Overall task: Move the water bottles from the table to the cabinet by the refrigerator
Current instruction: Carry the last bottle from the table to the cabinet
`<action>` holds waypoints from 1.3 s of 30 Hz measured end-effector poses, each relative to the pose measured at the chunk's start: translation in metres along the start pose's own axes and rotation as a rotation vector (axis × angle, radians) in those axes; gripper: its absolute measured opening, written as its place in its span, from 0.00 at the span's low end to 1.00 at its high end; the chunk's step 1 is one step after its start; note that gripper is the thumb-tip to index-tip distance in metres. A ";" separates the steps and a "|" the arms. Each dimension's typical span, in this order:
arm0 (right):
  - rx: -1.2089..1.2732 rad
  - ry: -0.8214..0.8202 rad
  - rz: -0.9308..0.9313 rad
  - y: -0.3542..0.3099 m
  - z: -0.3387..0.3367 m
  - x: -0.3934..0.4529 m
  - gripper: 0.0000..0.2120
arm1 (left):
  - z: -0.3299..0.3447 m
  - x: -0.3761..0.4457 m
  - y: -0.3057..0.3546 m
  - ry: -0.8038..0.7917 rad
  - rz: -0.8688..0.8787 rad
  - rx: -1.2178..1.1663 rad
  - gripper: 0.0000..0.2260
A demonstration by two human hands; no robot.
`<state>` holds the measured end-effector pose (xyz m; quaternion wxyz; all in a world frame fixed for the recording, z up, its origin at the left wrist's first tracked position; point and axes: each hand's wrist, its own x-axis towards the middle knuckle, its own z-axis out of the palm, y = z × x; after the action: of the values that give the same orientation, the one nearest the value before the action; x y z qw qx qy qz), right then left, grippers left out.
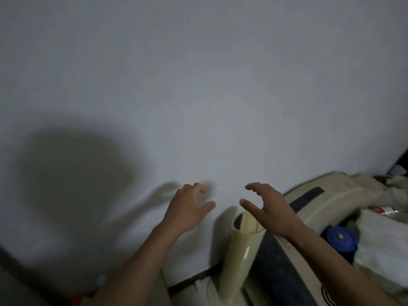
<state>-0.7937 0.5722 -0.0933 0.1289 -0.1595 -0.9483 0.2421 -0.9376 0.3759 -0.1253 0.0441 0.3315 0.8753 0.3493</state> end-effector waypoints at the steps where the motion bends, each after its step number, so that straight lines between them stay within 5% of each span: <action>1: 0.001 0.030 0.036 0.016 -0.014 -0.015 0.25 | 0.012 0.003 0.020 -0.034 0.041 0.000 0.20; 10: 0.017 0.293 0.342 0.131 -0.117 -0.165 0.23 | 0.119 -0.005 0.184 -0.272 0.299 -0.014 0.19; 18: -0.111 0.477 0.641 0.158 -0.172 -0.281 0.23 | 0.193 -0.035 0.293 -0.470 0.610 -0.033 0.21; 39: -0.330 0.846 1.450 0.018 -0.142 -0.500 0.25 | 0.273 -0.172 0.404 -0.914 1.252 -0.233 0.21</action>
<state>-0.2858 0.4638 -0.0649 0.2603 -0.8204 -0.5073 0.0436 -0.4978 0.6469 -0.0979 0.2294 0.8675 0.3781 0.2276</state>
